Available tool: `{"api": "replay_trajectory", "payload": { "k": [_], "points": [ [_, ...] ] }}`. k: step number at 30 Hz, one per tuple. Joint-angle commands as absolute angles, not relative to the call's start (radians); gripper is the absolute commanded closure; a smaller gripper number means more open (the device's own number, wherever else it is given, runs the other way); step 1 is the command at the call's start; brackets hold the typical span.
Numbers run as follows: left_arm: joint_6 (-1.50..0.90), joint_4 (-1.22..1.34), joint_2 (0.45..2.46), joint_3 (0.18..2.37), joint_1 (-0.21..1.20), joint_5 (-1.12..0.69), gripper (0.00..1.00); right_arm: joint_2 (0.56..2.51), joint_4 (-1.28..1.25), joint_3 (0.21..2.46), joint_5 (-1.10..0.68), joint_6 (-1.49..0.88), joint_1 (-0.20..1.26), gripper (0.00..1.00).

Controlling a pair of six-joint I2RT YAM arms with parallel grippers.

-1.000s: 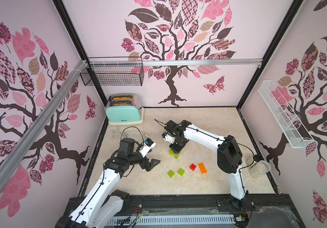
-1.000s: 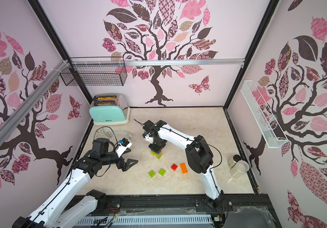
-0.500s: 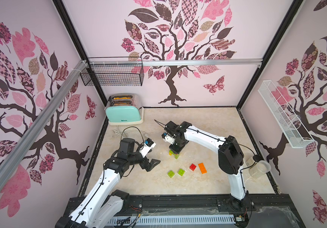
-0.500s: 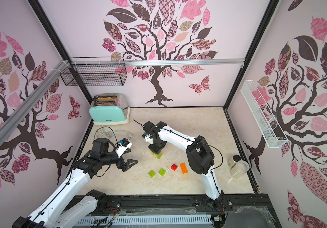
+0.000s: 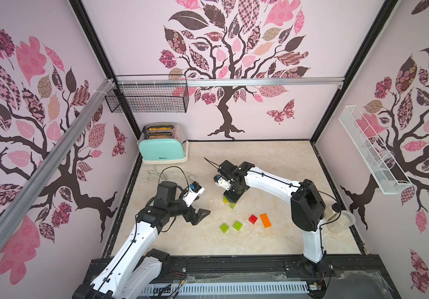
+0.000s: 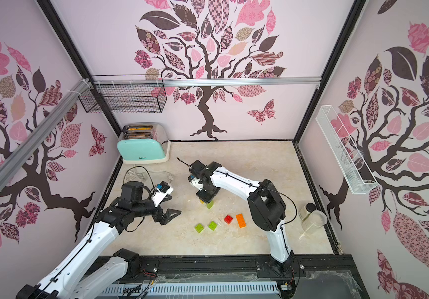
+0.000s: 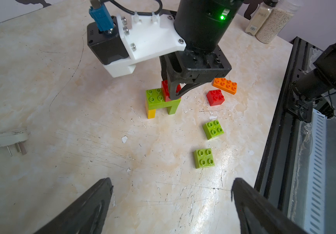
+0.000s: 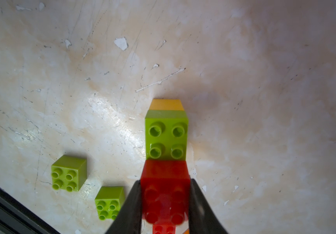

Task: Assemble a giraffe with lego
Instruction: Assemble the lego brick with the lego brick.

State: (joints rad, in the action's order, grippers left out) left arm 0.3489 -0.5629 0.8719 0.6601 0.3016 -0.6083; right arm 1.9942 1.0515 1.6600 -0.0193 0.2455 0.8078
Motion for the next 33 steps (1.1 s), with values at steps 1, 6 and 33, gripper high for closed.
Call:
{"api": "replay_trajectory", "payload": {
  "k": [1,6,33],
  "points": [
    [0.363,-0.56,0.863,0.652,0.3,-0.623,0.02,2.013,1.039,1.574,0.001,0.216,0.806,0.83],
    [0.364,-0.558,0.862,0.65,0.301,-0.626,0.02,2.024,0.945,1.482,-0.05,0.198,0.786,0.89],
    [0.359,-0.552,0.876,0.651,0.296,-0.632,0.02,1.847,0.824,1.372,-0.05,0.195,0.785,1.0]
  ]
}}
